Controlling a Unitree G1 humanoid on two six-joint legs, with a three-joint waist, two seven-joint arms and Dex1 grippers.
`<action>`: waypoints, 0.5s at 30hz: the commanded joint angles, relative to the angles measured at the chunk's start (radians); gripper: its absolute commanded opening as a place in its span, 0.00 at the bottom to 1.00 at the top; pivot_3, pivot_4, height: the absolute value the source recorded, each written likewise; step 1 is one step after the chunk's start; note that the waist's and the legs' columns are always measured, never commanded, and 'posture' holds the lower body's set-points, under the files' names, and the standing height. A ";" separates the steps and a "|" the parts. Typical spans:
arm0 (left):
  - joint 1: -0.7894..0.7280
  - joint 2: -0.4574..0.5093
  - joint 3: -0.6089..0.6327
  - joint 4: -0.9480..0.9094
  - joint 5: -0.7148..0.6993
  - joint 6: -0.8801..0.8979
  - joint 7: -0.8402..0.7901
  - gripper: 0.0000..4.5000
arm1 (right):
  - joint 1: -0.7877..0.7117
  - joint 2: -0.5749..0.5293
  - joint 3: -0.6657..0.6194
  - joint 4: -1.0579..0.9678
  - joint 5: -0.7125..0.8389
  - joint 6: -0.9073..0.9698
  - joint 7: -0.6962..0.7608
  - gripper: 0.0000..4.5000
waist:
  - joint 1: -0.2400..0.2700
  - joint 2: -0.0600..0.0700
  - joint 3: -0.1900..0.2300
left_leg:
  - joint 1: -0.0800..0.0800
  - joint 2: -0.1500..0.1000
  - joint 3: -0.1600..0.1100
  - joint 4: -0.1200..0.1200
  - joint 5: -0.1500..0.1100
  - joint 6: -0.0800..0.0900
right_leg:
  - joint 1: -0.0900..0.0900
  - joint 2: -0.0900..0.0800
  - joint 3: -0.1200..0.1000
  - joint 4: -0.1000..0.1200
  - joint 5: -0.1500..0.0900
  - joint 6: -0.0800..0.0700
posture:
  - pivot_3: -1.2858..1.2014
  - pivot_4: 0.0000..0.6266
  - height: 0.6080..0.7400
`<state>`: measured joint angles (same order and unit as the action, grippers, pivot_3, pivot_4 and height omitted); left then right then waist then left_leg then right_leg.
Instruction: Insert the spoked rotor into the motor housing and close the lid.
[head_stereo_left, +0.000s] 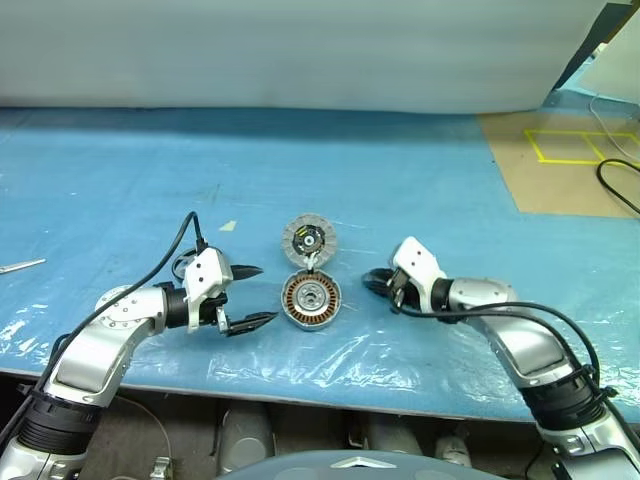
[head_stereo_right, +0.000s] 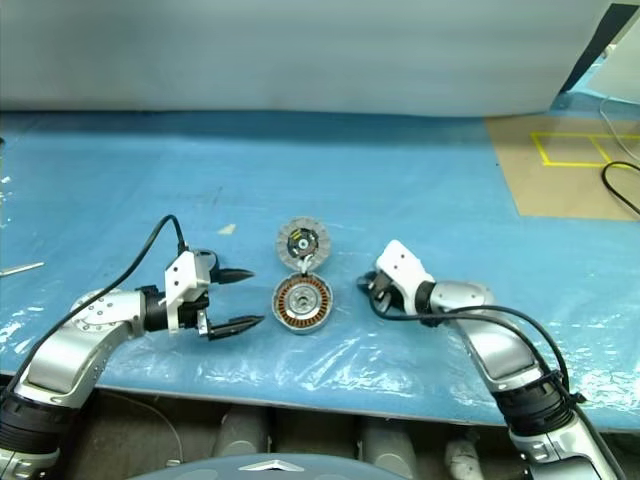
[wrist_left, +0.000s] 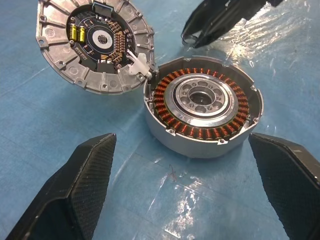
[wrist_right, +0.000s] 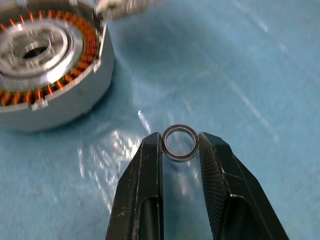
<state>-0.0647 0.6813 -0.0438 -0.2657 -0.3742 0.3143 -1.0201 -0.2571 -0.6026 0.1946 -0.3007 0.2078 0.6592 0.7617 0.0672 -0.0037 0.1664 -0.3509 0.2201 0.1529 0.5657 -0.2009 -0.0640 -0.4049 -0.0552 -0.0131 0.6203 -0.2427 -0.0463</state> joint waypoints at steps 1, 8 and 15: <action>0.010 0.003 0.036 -0.025 -0.022 -0.020 0.000 1.00 | -0.061 -0.009 -0.028 -0.091 0.088 0.048 0.064 0.14 | 0.001 0.000 0.000 | 0.000 0.000 0.000 0.000 0.000 0.000 | 0.000 0.000 0.000 0.000 0.000 0.000 | 0.52 0.24 1.00; 0.014 -0.007 0.041 -0.031 -0.032 -0.036 0.002 1.00 | -0.129 -0.068 0.028 -0.097 0.146 0.035 0.222 0.14 | 0.002 0.000 0.000 | -0.001 0.000 0.000 -0.001 0.000 -0.001 | 0.000 0.000 0.000 -0.001 0.000 0.000 | 0.52 0.24 1.00; 0.025 -0.012 0.032 -0.047 -0.020 -0.052 0.016 1.00 | -0.222 -0.010 0.169 0.014 0.047 -0.110 0.274 0.14 | -0.002 0.000 0.000 | 0.000 0.001 0.000 0.000 0.000 -0.001 | 0.000 0.000 0.000 0.001 0.000 0.000 | 0.52 0.24 1.00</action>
<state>-0.0377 0.6684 -0.0259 -0.2788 -0.3922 0.2814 -1.0096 -0.4558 -0.6198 0.3483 -0.2945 0.2795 0.6015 1.0262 0.0657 -0.0036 0.1664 -0.3509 0.2207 0.1534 0.5659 -0.2012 -0.0646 -0.4052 -0.0551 -0.0133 0.6211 -0.2427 -0.0464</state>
